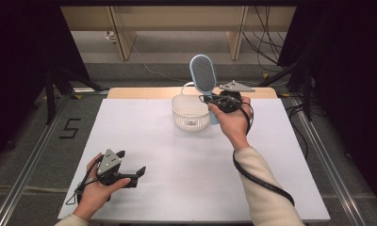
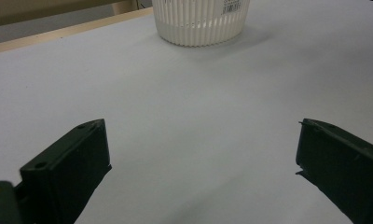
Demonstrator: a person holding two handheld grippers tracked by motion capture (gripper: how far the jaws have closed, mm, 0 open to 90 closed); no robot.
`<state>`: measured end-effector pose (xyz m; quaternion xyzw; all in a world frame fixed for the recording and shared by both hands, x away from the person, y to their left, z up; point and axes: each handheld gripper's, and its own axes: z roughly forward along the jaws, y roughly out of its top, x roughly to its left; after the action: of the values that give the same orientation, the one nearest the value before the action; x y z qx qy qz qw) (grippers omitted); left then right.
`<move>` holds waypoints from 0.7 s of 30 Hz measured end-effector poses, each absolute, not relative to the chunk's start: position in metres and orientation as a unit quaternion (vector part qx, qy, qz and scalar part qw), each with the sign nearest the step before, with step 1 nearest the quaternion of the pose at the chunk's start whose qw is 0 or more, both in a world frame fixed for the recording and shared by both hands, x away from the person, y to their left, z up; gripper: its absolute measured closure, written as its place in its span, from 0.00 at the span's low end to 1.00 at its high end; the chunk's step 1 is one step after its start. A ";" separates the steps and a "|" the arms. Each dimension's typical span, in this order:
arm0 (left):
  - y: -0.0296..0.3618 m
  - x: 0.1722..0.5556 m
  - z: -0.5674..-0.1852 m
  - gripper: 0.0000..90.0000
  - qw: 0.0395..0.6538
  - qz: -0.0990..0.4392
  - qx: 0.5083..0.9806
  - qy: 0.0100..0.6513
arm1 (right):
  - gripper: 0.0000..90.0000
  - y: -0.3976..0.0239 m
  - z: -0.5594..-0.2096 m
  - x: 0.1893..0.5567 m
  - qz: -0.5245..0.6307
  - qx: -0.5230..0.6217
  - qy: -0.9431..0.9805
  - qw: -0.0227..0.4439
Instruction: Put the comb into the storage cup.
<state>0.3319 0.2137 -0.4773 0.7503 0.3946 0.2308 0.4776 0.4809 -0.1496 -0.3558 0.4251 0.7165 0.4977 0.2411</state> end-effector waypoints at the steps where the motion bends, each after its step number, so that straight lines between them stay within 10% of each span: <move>1: 0.214 0.332 -0.477 0.02 0.477 0.231 0.750 0.395 | 0.79 -0.149 -0.356 0.481 0.497 0.424 0.717 0.242; 21: 0.213 0.332 -0.477 0.02 0.478 0.231 0.750 0.395 | 0.79 -0.146 -0.355 0.487 0.501 0.427 0.712 0.245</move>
<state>0.3319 0.2133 -0.4772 0.7501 0.3950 0.2306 0.4776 0.4872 -0.1463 -0.3554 0.4271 0.7119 0.5009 0.2447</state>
